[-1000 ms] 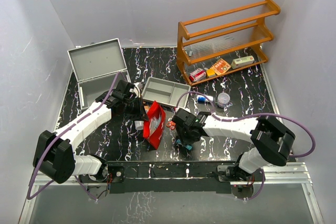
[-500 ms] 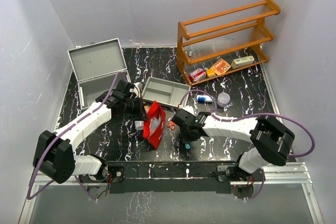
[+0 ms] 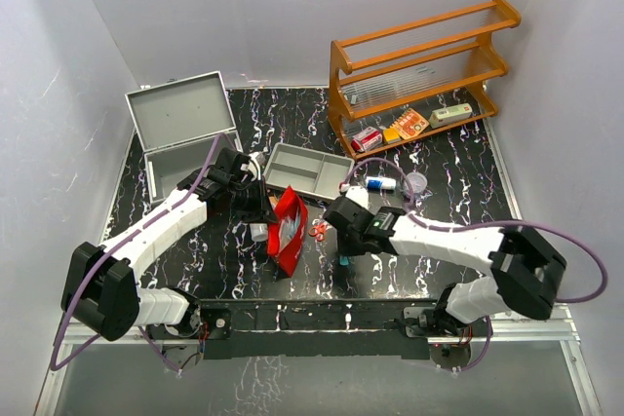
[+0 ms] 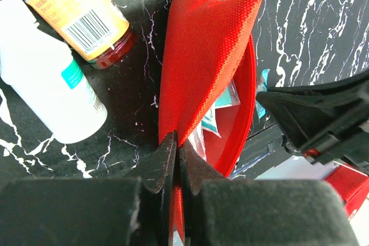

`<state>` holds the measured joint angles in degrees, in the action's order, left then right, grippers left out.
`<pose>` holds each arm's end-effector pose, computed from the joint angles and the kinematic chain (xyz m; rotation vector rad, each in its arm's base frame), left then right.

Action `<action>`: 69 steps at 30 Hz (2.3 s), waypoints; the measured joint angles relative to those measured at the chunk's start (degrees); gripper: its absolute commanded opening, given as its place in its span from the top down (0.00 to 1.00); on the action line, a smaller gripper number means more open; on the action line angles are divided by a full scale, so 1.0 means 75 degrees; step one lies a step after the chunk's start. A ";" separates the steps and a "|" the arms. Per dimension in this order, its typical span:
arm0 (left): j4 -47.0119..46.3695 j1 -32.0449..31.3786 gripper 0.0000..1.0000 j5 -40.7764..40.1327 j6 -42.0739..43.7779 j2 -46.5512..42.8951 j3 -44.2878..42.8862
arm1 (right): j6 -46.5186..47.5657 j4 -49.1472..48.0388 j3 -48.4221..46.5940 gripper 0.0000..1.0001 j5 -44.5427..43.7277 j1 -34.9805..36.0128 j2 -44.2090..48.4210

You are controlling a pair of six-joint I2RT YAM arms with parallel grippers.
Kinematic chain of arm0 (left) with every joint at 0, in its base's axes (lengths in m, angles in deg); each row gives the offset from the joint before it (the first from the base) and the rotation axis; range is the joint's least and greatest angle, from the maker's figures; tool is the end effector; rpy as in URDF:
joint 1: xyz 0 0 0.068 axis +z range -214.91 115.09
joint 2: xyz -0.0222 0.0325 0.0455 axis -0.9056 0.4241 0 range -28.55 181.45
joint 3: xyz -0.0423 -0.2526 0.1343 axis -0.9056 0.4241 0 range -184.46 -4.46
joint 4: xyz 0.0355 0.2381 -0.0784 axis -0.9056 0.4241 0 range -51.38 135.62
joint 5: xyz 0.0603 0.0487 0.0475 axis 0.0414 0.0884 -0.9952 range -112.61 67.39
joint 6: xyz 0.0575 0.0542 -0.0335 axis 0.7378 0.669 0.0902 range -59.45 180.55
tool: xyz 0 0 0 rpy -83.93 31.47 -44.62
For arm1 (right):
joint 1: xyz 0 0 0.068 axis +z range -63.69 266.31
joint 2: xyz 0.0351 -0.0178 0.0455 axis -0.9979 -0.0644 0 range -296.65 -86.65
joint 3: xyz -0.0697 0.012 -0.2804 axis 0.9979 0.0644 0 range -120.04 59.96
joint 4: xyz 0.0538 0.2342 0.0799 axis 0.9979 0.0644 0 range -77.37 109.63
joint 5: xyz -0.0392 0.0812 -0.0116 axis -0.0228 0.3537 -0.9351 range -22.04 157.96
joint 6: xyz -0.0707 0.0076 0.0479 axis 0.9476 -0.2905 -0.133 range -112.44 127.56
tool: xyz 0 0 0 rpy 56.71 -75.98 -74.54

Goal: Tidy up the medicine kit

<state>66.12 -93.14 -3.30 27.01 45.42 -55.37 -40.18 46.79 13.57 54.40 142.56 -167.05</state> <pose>0.2309 -0.1525 0.2338 0.0379 2.5926 -0.8539 0.1578 0.2042 0.1712 -0.1392 2.7124 0.2138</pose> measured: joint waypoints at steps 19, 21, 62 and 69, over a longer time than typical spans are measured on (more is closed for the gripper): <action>-0.0294 0.0000 1.00 0.0350 -0.0256 0.0000 0.0003 | -0.1230 -0.2763 -0.0947 0.91 0.0749 0.0000 0.0583; -0.0303 0.0000 1.00 0.0376 -0.0283 0.0000 0.0003 | -0.1364 -0.2873 -0.0947 0.91 0.0764 0.0000 0.0452; -0.0286 0.0000 1.00 0.0280 -0.0178 0.0023 0.0000 | -0.1157 -0.1647 -0.1134 0.64 -0.1166 -0.0050 0.0965; 0.0052 0.0000 1.00 0.0131 -0.0064 0.0017 -0.0187 | -0.1061 -0.1125 -0.0472 0.59 -0.1309 -0.0160 0.0988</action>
<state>66.52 -93.14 -2.31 26.53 45.55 -56.77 -48.14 38.35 10.03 44.58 141.35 -159.64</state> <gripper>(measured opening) 0.009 0.398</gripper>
